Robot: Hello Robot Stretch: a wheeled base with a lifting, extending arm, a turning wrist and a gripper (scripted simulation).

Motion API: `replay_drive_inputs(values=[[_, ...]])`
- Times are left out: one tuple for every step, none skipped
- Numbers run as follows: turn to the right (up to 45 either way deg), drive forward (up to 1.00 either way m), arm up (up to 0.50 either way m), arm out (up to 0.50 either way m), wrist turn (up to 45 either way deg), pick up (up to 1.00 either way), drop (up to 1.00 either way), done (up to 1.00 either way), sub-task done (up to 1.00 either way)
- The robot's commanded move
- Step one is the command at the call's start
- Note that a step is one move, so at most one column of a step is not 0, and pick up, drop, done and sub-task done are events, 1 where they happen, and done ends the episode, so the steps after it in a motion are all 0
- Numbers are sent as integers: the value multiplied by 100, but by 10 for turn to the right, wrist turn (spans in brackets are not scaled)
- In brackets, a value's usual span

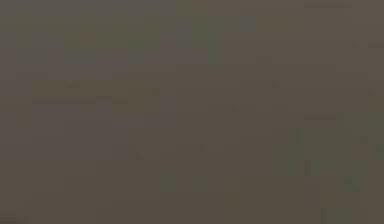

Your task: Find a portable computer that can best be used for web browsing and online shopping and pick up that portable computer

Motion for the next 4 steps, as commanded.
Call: replay_drive_inputs(values=[[450,0,0,0,0,0,0,0,0],[450,0,0,0,0,0,0,0,0],[450,0,0,0,0,0,0,0,0],[300,0,0,0,0,0,0,0,0]])
